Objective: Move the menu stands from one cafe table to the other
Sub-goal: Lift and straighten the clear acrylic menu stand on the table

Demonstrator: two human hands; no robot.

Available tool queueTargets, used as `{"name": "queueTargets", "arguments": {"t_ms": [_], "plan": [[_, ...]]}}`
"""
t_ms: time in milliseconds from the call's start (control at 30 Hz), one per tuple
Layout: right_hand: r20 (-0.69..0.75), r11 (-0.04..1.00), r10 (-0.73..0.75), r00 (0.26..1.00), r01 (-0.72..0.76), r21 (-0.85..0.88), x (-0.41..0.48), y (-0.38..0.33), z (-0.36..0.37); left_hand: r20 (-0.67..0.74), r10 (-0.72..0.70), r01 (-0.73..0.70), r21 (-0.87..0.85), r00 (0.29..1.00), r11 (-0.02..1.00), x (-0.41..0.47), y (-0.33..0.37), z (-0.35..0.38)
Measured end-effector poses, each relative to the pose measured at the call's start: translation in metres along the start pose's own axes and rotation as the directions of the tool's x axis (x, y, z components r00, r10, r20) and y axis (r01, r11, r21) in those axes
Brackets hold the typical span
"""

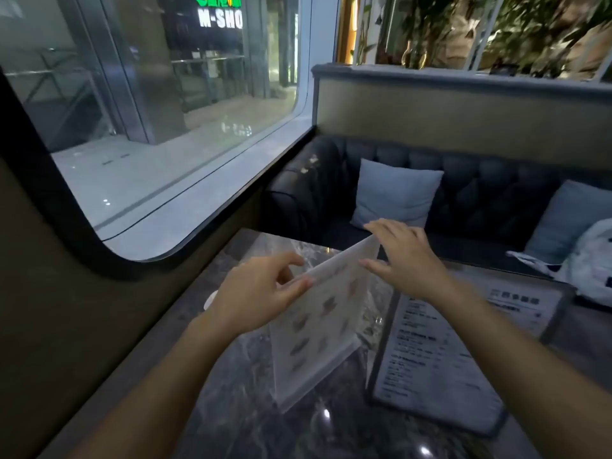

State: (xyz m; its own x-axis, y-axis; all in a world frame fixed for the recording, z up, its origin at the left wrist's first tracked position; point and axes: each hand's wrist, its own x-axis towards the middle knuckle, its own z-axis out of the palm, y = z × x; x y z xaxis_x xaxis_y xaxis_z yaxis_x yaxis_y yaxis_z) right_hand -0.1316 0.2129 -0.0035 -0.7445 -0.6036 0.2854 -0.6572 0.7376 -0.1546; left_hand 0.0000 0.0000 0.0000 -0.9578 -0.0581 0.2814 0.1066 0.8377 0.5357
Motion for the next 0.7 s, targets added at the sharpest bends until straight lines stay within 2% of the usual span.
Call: {"name": "queueTargets", "arguments": {"t_ms": [100,233,367,467,600,700], "plan": [[0.000,0.999,-0.022,1.000,0.022,-0.028,0.006,0.001,0.004,0.007,0.076,-0.077,0.059,0.997,0.995,0.004,-0.004,0.001],[-0.013,0.990,-0.065,0.998,0.063,-0.122,0.013,-0.003,0.003,-0.030,0.160,-0.150,0.220,0.987,0.964,0.005,-0.007,0.001],[-0.010,0.985,-0.108,0.994,0.105,-0.138,0.021,-0.005,0.002,-0.107,0.145,-0.097,0.363,0.984,0.927,0.012,-0.021,0.001],[-0.004,0.989,-0.129,0.992,0.129,-0.066,0.021,-0.011,0.005,-0.137,0.136,-0.078,0.368,0.981,0.927,0.017,-0.033,-0.004],[0.025,0.982,-0.109,0.994,0.104,0.157,0.014,-0.021,0.009,-0.132,0.108,-0.060,0.325,0.985,0.944,0.023,-0.052,-0.017],[0.018,0.973,-0.156,0.988,0.151,0.173,0.011,-0.030,0.010,-0.098,0.090,-0.063,0.247,0.991,0.967,0.025,-0.063,-0.027]]}}
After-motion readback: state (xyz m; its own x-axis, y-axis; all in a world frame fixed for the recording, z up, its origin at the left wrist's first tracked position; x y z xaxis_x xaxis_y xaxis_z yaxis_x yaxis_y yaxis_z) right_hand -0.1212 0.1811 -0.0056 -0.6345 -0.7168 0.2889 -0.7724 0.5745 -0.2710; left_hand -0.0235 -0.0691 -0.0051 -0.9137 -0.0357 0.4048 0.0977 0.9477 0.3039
